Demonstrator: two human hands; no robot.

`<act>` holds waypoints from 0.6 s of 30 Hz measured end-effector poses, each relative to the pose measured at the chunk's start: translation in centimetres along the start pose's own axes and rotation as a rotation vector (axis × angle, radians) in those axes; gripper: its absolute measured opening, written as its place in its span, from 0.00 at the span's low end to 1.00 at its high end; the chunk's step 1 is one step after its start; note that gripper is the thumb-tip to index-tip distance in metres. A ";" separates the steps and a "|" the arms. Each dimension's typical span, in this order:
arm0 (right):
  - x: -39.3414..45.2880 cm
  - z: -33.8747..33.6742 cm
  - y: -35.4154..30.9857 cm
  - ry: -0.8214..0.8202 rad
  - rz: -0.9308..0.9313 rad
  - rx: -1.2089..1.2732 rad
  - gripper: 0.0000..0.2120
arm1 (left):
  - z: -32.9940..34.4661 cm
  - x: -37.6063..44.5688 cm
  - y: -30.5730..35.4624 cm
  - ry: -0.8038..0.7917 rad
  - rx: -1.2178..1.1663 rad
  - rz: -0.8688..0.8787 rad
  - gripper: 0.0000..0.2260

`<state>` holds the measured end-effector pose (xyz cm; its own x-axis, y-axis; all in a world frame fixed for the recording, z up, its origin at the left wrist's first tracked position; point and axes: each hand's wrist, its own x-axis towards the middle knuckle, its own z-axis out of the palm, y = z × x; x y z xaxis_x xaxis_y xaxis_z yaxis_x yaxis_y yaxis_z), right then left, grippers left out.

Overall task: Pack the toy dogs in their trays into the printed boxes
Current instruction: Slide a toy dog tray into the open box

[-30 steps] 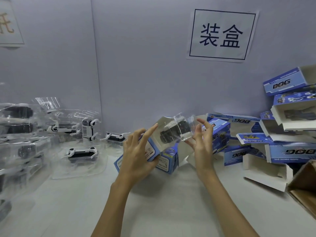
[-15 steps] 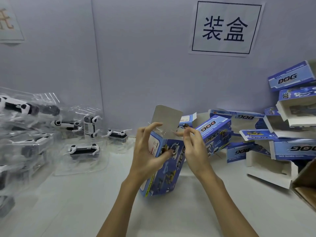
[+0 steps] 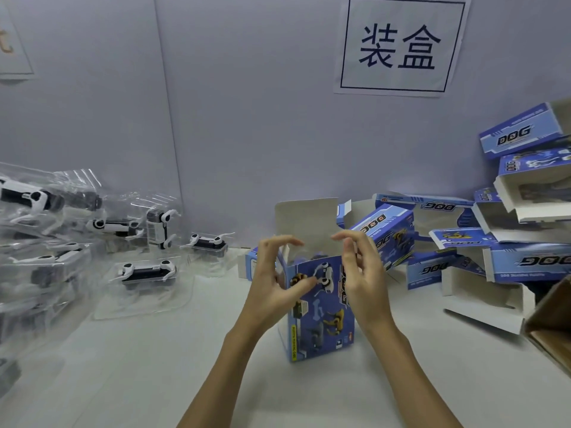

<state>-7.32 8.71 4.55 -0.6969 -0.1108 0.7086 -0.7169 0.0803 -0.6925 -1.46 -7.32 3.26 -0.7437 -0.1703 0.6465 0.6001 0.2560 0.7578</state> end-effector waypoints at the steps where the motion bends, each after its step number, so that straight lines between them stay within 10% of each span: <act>1: -0.2 0.0 0.4 0.019 -0.021 -0.035 0.15 | 0.2 0.0 -0.1 -0.012 0.062 0.031 0.20; 10: -1.1 0.3 1.1 0.080 -0.152 -0.128 0.13 | 0.6 -0.1 -0.8 0.006 0.224 0.139 0.17; 18: -2.6 1.5 -0.4 -0.007 -0.077 -0.060 0.30 | 1.4 -0.3 0.2 0.161 0.164 0.189 0.22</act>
<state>-5.17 7.53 2.75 -0.6393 -0.1254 0.7586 -0.7687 0.1300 -0.6263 -1.53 -5.87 3.06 -0.5592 -0.2506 0.7903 0.6578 0.4460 0.6069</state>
